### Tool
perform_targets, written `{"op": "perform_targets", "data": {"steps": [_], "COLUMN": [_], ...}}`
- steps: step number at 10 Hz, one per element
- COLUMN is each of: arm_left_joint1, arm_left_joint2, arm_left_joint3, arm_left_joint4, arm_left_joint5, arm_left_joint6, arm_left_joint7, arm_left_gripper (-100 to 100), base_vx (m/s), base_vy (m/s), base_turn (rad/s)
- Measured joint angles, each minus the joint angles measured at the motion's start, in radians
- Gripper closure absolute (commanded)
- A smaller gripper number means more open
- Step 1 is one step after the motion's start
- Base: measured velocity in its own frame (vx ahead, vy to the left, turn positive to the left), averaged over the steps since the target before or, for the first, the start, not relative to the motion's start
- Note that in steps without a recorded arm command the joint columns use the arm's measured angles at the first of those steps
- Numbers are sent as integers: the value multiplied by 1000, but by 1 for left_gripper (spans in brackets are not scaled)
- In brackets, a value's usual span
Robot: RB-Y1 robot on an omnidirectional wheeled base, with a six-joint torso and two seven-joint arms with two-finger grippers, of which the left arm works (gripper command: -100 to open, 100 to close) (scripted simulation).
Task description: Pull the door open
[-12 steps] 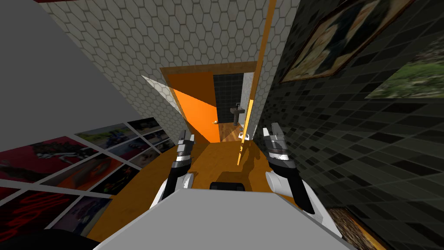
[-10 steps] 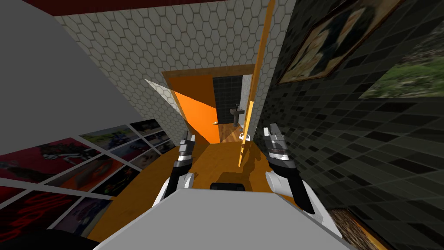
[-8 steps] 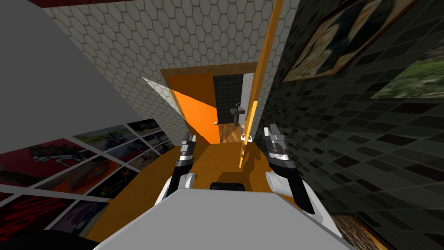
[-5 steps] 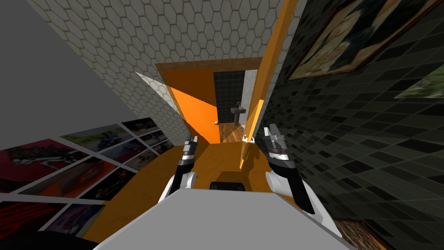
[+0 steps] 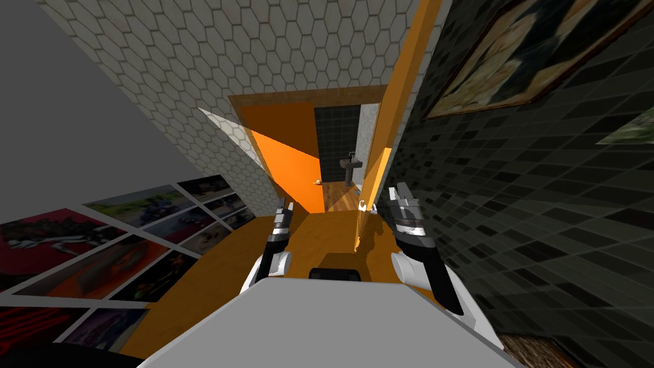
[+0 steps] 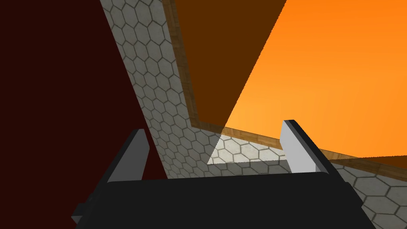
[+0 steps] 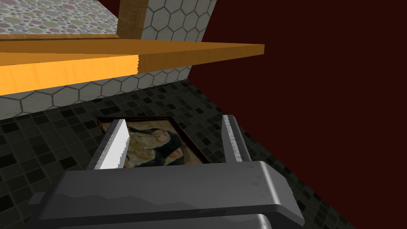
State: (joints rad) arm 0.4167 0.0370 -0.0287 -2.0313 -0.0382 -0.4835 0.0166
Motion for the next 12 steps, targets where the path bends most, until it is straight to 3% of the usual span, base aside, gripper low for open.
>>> {"op": "perform_targets", "data": {"steps": [12], "arm_left_joint1": [-146], "arm_left_joint2": [36], "arm_left_joint3": [1], "arm_left_joint4": [327], "arm_left_joint5": [103], "arm_left_joint6": [-81], "arm_left_joint7": [-60], "arm_left_gripper": [-100], "base_vx": [93], "base_vy": [25], "base_turn": [-6]}}
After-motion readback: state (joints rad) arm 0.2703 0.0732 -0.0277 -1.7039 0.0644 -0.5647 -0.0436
